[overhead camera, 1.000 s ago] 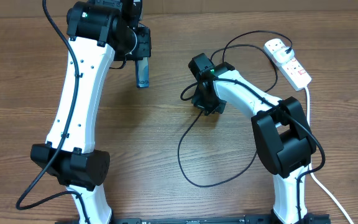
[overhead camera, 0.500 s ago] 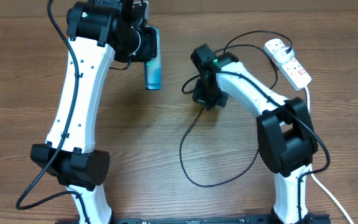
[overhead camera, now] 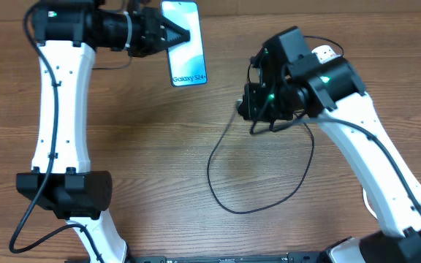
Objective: Plug charger to phone and switch on socket
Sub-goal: 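Raise the phone with the left gripper, right gripper near the cable, then lower the right gripper and grasp the black USB-C cable plug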
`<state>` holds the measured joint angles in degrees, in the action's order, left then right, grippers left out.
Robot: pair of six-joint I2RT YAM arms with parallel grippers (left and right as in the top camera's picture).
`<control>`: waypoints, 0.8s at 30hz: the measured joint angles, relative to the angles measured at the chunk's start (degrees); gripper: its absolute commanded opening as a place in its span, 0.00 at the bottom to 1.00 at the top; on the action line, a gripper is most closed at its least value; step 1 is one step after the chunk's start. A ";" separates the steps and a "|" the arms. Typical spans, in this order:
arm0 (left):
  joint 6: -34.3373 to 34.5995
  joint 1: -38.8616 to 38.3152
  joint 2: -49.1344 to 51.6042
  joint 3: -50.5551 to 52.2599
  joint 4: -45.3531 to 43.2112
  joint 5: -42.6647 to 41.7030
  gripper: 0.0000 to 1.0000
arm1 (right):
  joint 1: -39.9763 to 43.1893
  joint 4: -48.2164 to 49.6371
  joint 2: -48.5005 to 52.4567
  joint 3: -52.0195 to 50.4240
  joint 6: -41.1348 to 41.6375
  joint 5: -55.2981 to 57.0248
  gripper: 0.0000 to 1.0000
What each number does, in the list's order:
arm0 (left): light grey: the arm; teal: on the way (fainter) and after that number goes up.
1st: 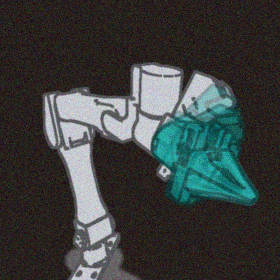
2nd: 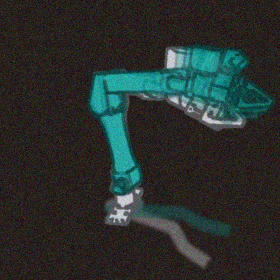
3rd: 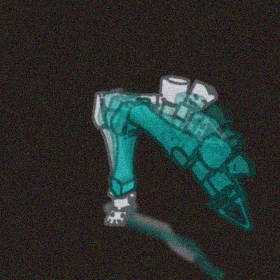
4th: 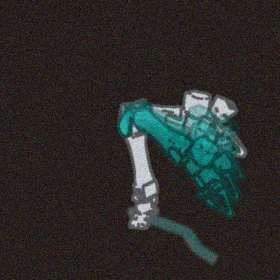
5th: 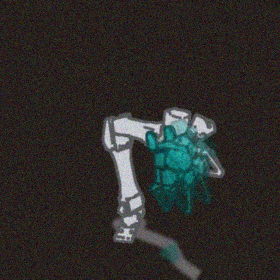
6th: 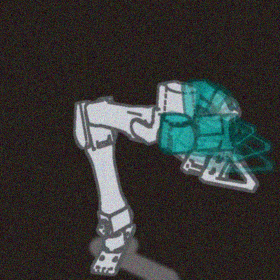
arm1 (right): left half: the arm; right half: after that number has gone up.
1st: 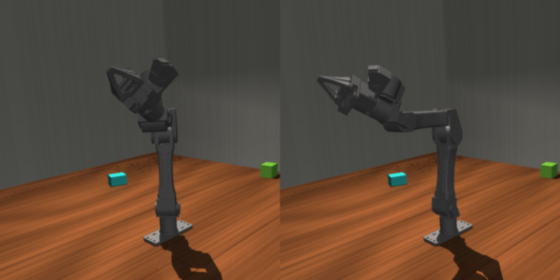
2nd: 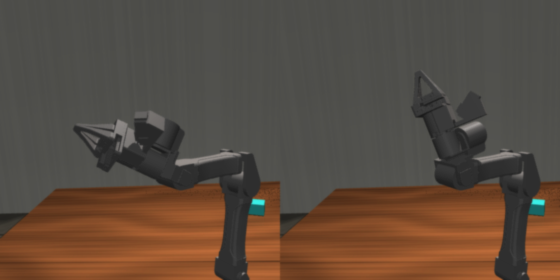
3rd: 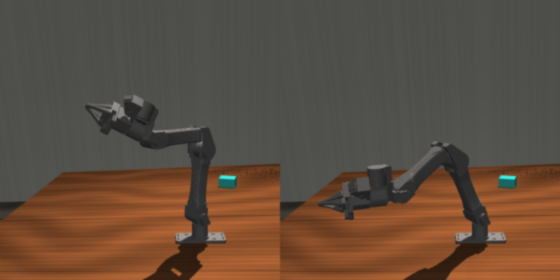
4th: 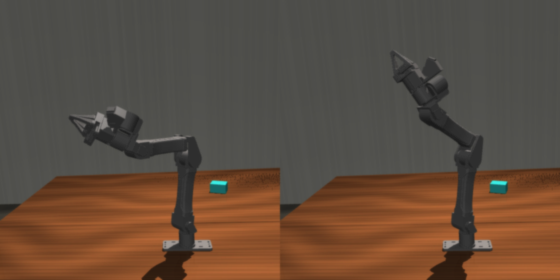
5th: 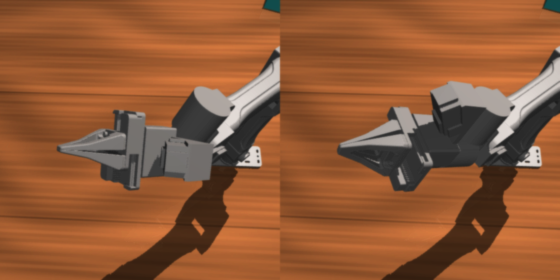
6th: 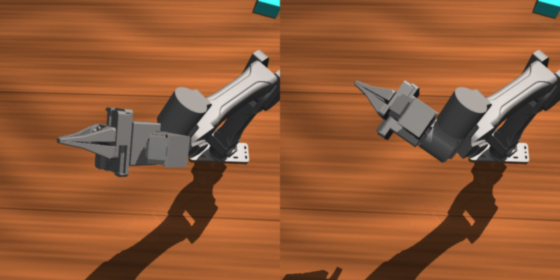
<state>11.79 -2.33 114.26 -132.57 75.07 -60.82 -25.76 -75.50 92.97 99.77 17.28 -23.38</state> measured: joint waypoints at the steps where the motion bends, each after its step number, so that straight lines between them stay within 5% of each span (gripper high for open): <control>1: 0.00 0.42 0.00 0.00 -0.02 -2.03 0.04 | 0.00 -0.28 -0.55 0.00 -1.97 -2.99 0.04; 7: -0.22 0.24 0.00 0.00 -0.11 -11.52 0.04 | -1.01 -0.13 -1.31 0.00 -9.07 -13.03 0.04; 14: -0.22 0.11 0.00 0.00 -0.09 -11.19 0.04 | -1.31 2.03 -1.31 -0.31 3.72 5.25 0.05; 17: -0.20 0.11 0.00 0.00 -0.04 -8.04 0.04 | -1.27 4.63 -1.33 -2.45 11.45 14.08 0.16; 21: 0.57 0.11 0.00 0.00 0.17 -0.28 0.04 | -1.22 10.69 -1.31 -7.23 16.72 19.85 0.46; 24: 2.32 0.11 0.00 0.00 1.46 9.49 0.04 | -1.25 16.87 -1.29 -11.08 18.49 21.64 0.53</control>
<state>14.11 -2.22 114.26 -132.57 76.53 -51.33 -27.00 -58.63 91.68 88.68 35.77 -1.74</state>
